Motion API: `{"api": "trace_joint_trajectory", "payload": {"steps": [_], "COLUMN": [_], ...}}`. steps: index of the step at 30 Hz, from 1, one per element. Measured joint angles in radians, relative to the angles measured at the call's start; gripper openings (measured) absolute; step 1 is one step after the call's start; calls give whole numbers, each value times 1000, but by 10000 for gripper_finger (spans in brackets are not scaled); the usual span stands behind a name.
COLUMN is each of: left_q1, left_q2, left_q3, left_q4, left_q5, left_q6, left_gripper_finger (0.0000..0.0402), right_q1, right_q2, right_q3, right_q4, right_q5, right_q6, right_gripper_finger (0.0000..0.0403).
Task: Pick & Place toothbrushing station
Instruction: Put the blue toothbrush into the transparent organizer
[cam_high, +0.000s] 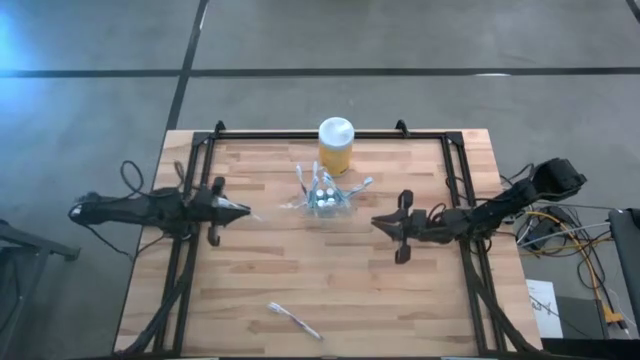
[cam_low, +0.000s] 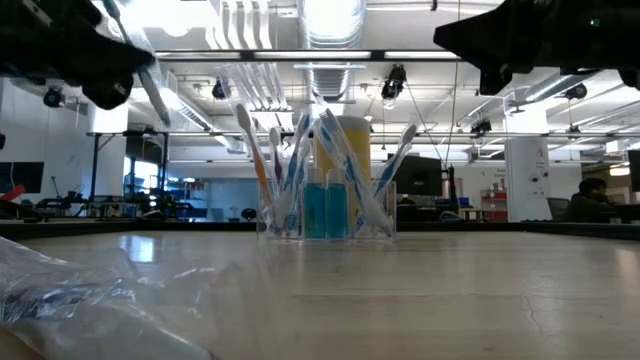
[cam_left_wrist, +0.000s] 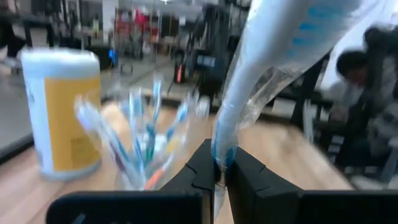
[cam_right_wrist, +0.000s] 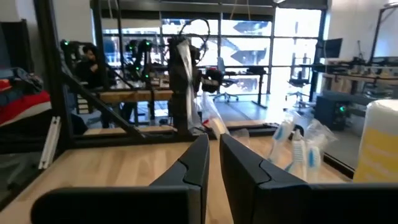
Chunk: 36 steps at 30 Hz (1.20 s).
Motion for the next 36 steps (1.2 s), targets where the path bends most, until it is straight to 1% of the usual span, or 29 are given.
{"api": "trace_joint_trajectory", "payload": {"steps": [2, 5, 7, 10, 13, 18, 22, 26, 29, 31, 34, 36], "left_q1": [0, 0, 0, 0, 0, 0, 0, 0, 1, 1, 8, 26], "left_q2": [-29, -61, -70, -61, -15, 115, 245, 377, 479, 551, 663, 730], "left_q3": [-1, -7, -8, -32, -64, -110, -114, -82, -38, -4, 41, 78], "left_q4": [-9, -93, -119, -84, -1, 202, 335, 424, 442, 450, 442, 489], "left_q5": [-1, -6, -21, -16, 52, 109, 114, 113, 111, 80, -2, -6], "left_q6": [1, 9, 10, -33, -57, -86, -96, -74, -44, -6, 48, 84], "left_gripper_finger": [20, 20, 20, 20, 20, 20, 20, 20, 20, 20, 20, 20], "right_q1": [0, 12, 17, 19, 19, 19, 19, 19, 19, 18, 19, 19], "right_q2": [0, 9, 11, 10, 12, 12, 12, 12, 12, 12, 12, 12], "right_q3": [-5, -13, -14, 5, 20, 45, 59, 66, 63, 60, 62, 68], "right_q4": [0, 0, -4, -5, -15, -51, -66, -70, -70, -71, -70, -70], "right_q5": [0, -4, -3, -2, -2, -2, -2, -2, -2, -2, -2, -2], "right_q6": [0, 15, 15, -2, -22, -35, -51, -64, -65, -66, -84, -89], "right_gripper_finger": [36, 36, 36, 36, 36, 36, 36, 36, 36, 36, 36, 36]}}
